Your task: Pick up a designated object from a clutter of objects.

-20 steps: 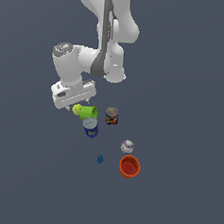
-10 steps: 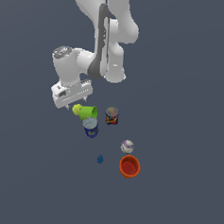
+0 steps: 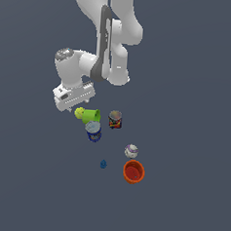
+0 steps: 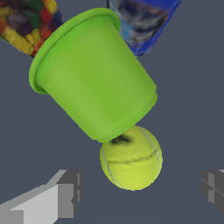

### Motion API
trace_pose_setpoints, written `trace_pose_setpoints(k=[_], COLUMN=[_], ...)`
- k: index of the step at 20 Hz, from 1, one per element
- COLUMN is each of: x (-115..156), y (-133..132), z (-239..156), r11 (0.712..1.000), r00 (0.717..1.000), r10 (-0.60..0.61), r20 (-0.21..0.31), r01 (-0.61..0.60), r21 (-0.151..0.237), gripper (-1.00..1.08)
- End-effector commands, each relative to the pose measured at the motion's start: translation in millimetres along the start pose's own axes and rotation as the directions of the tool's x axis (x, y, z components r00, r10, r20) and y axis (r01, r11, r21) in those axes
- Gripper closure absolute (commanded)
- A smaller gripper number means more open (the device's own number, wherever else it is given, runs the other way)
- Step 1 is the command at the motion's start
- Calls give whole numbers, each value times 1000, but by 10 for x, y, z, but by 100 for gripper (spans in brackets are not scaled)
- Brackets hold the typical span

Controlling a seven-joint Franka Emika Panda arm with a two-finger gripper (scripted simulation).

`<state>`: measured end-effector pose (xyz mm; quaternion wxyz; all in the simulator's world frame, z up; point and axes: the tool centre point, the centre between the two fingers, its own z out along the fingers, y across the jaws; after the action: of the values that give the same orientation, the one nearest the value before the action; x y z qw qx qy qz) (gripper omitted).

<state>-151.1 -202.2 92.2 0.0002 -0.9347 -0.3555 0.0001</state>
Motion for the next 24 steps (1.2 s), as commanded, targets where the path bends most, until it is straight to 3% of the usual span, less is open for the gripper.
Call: trace_pose_setpoints(k=[1,14,22,23,24], x=[-1,-10,-6,-6,-6], y=[-2,-9,-1,-1,-1], z=[18,455,501,501,501], r11=[1000,1000,1000,1000,1000], r00=[1000,1000,1000,1000,1000], r10=[0,-2,-3,-3,-3], r20=[0,0,0,0,0], r01=[0,2,3,3,3], r21=[0,0,0,0,0], gripper=[-92,-92,-92,108,108])
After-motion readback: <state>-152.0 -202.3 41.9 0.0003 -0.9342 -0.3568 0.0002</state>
